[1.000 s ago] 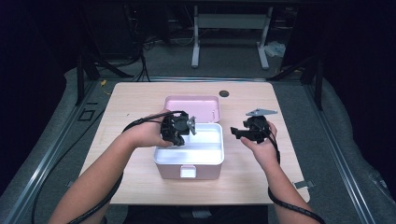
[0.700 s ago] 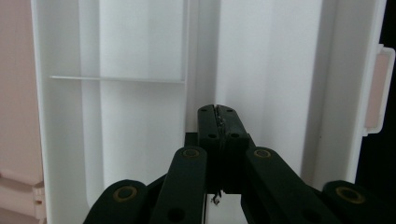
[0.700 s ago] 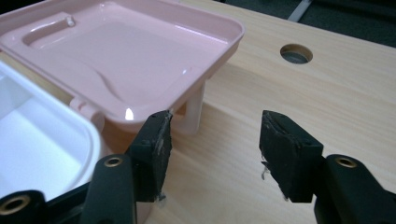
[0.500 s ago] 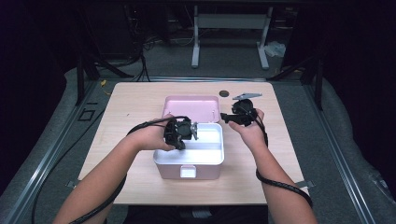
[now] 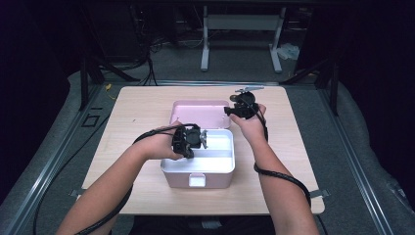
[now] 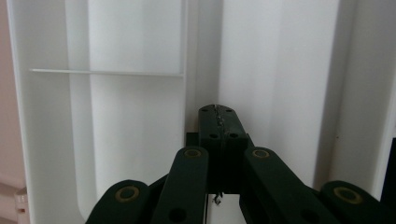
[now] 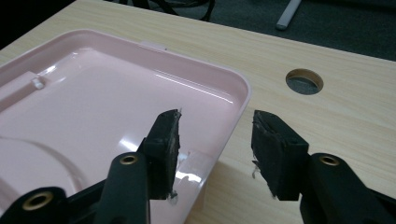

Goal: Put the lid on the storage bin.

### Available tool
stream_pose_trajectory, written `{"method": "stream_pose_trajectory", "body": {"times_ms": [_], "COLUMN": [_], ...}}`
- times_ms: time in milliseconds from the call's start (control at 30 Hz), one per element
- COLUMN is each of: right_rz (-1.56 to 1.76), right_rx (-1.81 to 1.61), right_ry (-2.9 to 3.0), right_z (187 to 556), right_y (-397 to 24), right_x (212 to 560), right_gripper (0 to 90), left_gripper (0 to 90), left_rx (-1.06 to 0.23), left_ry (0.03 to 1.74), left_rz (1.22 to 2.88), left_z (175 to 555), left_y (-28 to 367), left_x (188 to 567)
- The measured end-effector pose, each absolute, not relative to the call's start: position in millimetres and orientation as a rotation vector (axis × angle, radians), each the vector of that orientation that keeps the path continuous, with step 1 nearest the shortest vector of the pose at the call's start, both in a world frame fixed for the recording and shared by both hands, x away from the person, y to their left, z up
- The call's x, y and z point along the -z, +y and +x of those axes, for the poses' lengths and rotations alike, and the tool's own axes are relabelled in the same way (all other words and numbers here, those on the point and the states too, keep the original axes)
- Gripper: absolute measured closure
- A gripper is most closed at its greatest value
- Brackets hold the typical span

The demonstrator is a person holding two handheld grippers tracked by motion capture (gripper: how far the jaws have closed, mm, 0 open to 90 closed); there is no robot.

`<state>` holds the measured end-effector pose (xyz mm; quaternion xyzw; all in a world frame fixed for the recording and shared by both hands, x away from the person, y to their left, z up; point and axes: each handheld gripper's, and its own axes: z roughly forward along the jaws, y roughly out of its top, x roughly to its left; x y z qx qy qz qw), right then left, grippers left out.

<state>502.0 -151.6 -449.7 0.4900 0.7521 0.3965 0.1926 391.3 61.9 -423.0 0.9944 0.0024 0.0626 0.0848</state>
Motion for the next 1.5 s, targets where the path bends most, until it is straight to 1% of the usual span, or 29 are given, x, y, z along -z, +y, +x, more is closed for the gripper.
{"method": "stream_pose_trajectory", "body": {"times_ms": [400, 533, 600, 1000, 1200, 1267, 1367, 1500], "right_rz": [1.412, 1.435, 1.443, 1.465, 1.459, 1.449, 1.432, 1.452], "right_rx": [-0.998, -0.967, -0.965, -0.880, -0.875, -0.852, -0.831, -0.847], "right_ry": [2.126, 2.116, 2.116, 2.150, 2.158, 2.166, 2.191, 2.177], "right_z": [529, 537, 540, 560, 568, 570, 572, 572], "right_y": [-137, -139, -139, -129, -129, -127, -126, -126], "right_x": [467, 470, 470, 478, 476, 472, 470, 475], "right_gripper": [63.8, 70.5, 72.1, 75.5, 77.1, 79.4, 79.6, 79.7], "left_gripper": [90.0, 90.0, 90.0, 90.0, 90.0, 90.0, 90.0, 90.0], "left_rx": [-0.170, -0.178, -0.184, -0.203, -0.184, -0.192, -0.187, -0.179], "left_ry": [0.021, 0.018, 0.018, 0.009, 0.015, 0.002, 0.010, 0.021], "left_rz": [2.975, 2.982, 2.985, 2.981, 2.980, 2.981, 2.975, 2.964], "left_z": [393, 393, 392, 391, 392, 392, 392, 393], "left_y": [61, 60, 60, 60, 60, 60, 61, 62], "left_x": [422, 422, 422, 423, 422, 422, 422, 423]}}
